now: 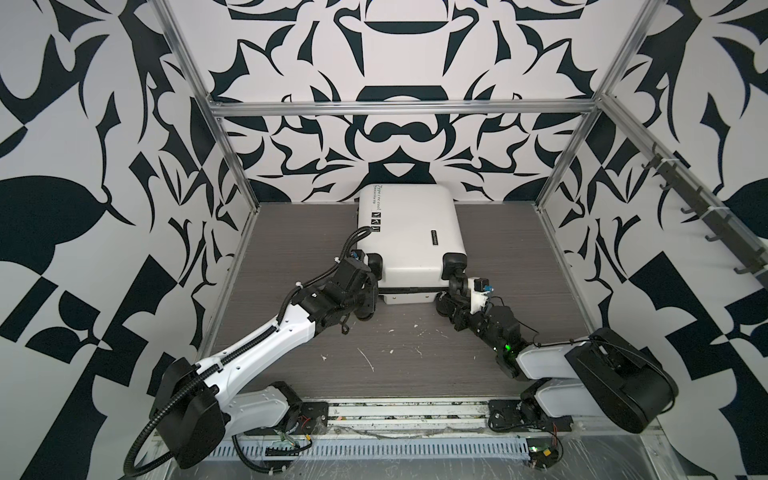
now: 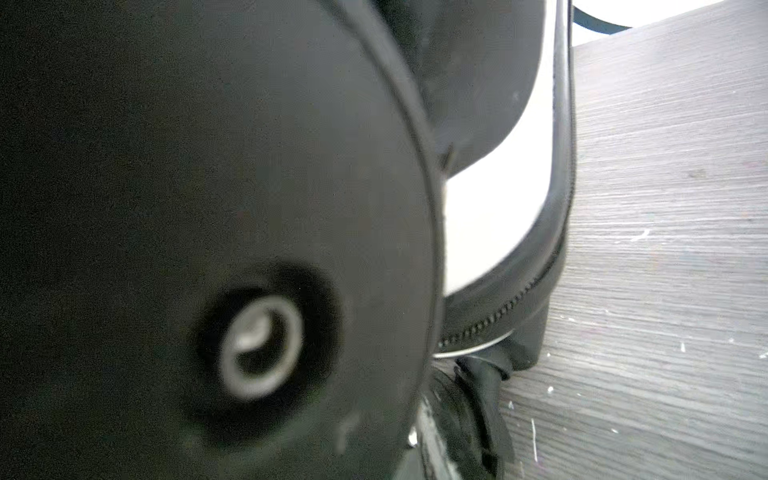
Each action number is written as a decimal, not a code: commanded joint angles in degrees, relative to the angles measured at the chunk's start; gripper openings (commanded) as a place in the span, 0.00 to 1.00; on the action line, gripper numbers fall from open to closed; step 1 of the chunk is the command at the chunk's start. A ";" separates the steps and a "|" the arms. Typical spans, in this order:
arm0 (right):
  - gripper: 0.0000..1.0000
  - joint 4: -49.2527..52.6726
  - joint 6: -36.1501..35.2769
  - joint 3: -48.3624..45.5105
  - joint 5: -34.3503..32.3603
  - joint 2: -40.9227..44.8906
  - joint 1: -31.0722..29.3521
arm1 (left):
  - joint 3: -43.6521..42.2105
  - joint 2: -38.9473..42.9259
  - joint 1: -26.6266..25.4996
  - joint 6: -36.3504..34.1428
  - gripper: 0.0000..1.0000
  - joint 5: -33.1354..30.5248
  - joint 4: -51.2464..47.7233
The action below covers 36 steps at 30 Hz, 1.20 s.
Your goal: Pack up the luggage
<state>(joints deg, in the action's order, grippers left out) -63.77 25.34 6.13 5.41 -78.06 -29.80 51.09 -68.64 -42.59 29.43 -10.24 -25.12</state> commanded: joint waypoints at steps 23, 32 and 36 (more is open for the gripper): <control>0.58 4.08 -2.10 17.53 11.11 -7.44 4.74 | -5.54 8.53 -0.13 6.54 0.00 -0.10 -2.12; 0.58 1.55 -1.92 15.20 13.30 -7.57 5.72 | -4.38 7.17 -0.15 6.70 0.00 -1.43 0.23; 0.56 0.71 -2.82 10.92 11.75 -4.93 5.94 | -2.94 5.67 -0.13 6.25 0.00 -1.37 0.39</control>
<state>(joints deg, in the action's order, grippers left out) -55.96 23.68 18.63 18.00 -86.11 -24.21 46.41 -62.06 -42.28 38.17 -13.21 -25.06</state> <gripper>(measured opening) 0.560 0.440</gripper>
